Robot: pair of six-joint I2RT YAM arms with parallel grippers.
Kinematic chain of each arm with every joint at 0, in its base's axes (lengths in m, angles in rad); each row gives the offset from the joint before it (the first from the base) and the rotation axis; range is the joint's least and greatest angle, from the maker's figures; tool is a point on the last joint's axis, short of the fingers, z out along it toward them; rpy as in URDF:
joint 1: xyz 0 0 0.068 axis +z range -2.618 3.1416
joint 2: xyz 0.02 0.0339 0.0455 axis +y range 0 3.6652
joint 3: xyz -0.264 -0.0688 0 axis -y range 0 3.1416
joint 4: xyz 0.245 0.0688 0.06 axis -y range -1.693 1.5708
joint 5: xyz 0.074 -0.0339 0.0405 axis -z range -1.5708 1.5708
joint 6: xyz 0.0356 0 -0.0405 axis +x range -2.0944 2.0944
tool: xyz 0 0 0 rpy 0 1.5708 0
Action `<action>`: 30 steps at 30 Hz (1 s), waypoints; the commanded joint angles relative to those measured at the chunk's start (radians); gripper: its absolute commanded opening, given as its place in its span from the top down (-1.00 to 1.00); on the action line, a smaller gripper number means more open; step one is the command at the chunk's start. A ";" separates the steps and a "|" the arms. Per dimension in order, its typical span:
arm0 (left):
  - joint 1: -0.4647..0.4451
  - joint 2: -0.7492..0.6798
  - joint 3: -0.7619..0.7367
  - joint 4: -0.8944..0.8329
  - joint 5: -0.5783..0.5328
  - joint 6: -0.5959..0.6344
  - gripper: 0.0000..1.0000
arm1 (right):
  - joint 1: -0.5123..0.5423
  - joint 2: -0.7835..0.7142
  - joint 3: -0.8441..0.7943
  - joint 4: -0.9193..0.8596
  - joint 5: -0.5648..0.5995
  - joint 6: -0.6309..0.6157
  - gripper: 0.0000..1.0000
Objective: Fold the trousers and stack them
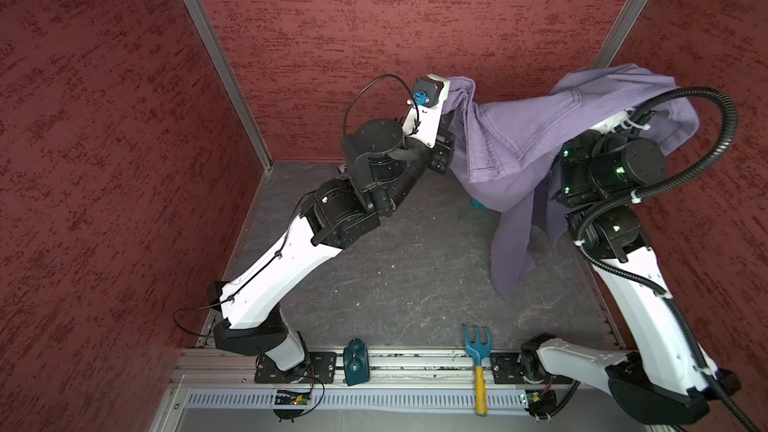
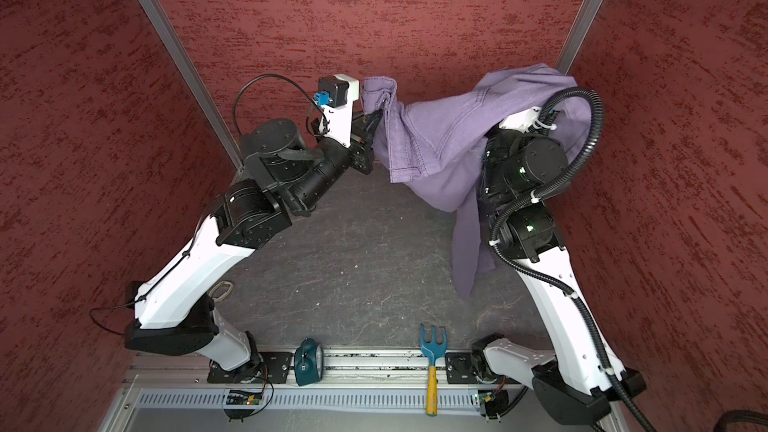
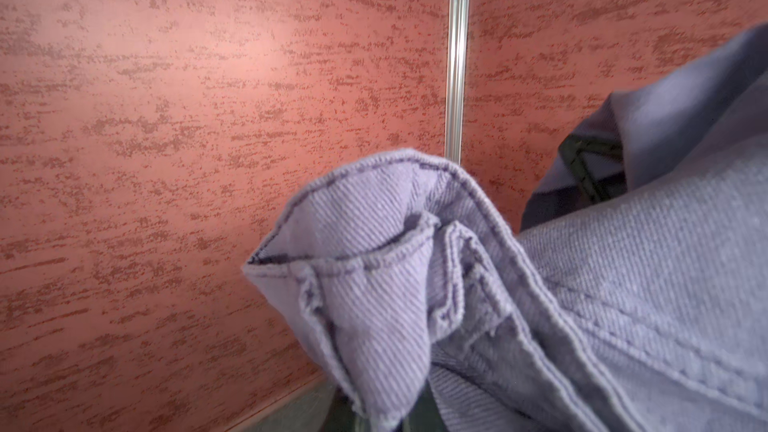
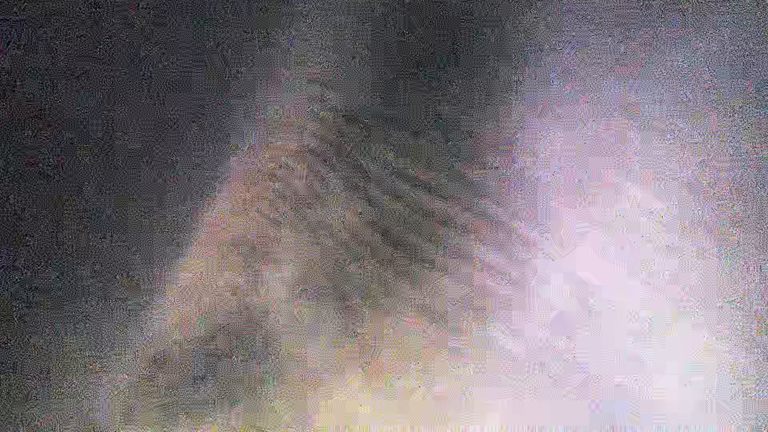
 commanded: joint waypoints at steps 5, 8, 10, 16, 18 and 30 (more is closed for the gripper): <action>0.062 -0.166 -0.292 -0.049 -0.225 -0.236 0.88 | -0.003 0.187 -0.047 -0.130 -0.116 0.111 1.00; 0.135 -0.284 -0.507 -0.111 -0.242 -0.419 0.90 | -0.002 0.275 -0.118 -0.118 -0.219 0.209 1.00; 0.204 -0.364 -0.641 -0.190 -0.239 -0.565 0.93 | 0.001 0.332 -0.162 -0.088 -0.300 0.273 1.00; 0.499 -0.583 -0.981 -0.442 -0.093 -0.905 1.00 | 0.064 0.514 -0.203 -0.029 -0.481 0.344 0.94; 0.578 -0.642 -1.064 -0.492 -0.057 -0.963 1.00 | 0.092 0.578 -0.201 -0.045 -0.523 0.356 0.81; 0.846 -0.748 -1.244 -0.564 0.032 -1.027 0.85 | 0.125 0.744 -0.242 -0.110 -0.672 0.379 0.21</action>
